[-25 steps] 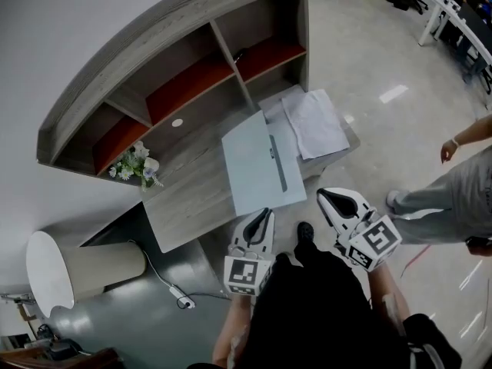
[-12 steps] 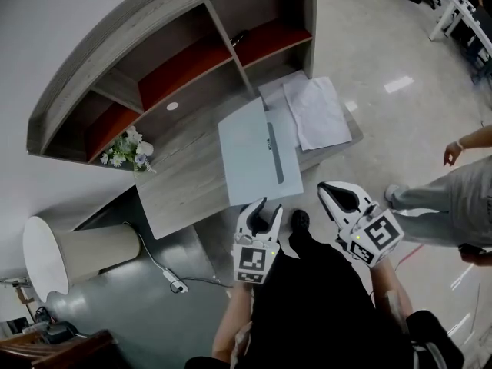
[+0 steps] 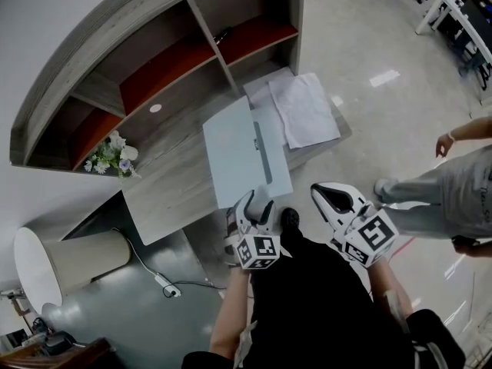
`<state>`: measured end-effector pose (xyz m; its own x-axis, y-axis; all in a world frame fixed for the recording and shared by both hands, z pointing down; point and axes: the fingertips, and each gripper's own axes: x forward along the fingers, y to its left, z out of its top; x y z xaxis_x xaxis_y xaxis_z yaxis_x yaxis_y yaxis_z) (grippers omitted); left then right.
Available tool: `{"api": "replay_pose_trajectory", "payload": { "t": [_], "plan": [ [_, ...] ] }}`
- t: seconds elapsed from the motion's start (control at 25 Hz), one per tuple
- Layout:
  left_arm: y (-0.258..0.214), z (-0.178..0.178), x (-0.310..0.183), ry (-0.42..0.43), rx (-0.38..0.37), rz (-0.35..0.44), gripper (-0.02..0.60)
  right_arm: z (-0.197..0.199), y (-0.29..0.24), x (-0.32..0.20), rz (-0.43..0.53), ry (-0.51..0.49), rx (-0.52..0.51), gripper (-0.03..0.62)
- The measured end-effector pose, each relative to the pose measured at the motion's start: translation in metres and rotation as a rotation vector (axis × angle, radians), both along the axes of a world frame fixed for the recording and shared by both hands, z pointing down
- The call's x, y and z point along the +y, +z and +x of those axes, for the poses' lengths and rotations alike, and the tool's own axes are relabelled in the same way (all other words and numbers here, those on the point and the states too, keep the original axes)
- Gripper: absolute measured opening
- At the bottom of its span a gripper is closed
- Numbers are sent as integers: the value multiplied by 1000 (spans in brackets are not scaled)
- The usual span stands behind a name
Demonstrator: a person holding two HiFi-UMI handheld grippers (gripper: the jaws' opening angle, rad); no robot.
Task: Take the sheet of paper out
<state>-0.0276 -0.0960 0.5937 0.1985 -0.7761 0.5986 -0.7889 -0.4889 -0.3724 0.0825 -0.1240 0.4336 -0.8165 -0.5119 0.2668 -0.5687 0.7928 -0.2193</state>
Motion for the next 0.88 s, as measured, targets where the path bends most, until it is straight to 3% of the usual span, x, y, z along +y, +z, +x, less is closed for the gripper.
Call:
{"api": "replay_pose_trajectory", "payload": {
  "t": [0.12,0.36,0.44,0.88],
  "plan": [
    [7,0,-6,-8,-10,2,254,3,0,0,-2,8,8,12],
    [2,-4,-13,-53,39,31,186,7,0,-1,1,24,7,12],
    [-4,-4,-14,-64,52,53,136,8,-2,-1,4,29,5,12],
    [-38,-32,-6,-183,227,115,66,-2,-2,-5,1,28,-6,12]
  ]
}}
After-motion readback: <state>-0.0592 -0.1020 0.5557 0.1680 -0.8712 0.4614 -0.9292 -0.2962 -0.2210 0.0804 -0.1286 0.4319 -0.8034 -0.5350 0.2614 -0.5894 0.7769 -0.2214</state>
